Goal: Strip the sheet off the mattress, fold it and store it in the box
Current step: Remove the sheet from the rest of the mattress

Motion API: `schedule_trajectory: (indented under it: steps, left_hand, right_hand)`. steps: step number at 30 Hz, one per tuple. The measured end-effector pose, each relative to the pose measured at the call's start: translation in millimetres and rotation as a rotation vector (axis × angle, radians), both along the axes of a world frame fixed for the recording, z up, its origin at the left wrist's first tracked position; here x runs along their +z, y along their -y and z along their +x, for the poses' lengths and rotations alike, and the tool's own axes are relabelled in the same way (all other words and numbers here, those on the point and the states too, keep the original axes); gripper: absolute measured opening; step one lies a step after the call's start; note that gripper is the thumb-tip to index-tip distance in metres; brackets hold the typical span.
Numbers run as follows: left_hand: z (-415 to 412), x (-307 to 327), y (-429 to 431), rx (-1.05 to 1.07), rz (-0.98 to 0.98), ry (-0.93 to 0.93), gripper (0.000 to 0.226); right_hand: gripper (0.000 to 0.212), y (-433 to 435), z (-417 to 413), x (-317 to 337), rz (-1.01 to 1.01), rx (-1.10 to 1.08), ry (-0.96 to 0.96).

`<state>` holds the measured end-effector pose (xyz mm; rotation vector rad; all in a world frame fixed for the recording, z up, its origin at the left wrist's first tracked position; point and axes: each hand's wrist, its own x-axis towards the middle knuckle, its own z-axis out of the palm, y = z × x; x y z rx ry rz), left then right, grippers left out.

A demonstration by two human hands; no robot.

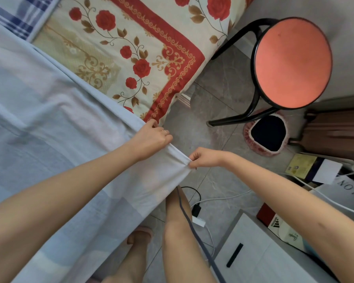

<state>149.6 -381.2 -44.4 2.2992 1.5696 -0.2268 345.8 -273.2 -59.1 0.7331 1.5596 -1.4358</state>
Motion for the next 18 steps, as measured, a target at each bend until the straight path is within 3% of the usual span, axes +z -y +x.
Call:
schedule_trajectory:
  steps: [8, 18]
  left_hand:
    - [0, 0, -5, 0.163, -0.053, 0.109, 0.015]
    - [-1, 14, -39, 0.273, -0.407, 0.101, 0.016]
  right_hand:
    - [0.021, -3, 2, 4, -0.027, -0.026, 0.031]
    - [0.026, -1, 1, 5, 0.017, -0.004, 0.051]
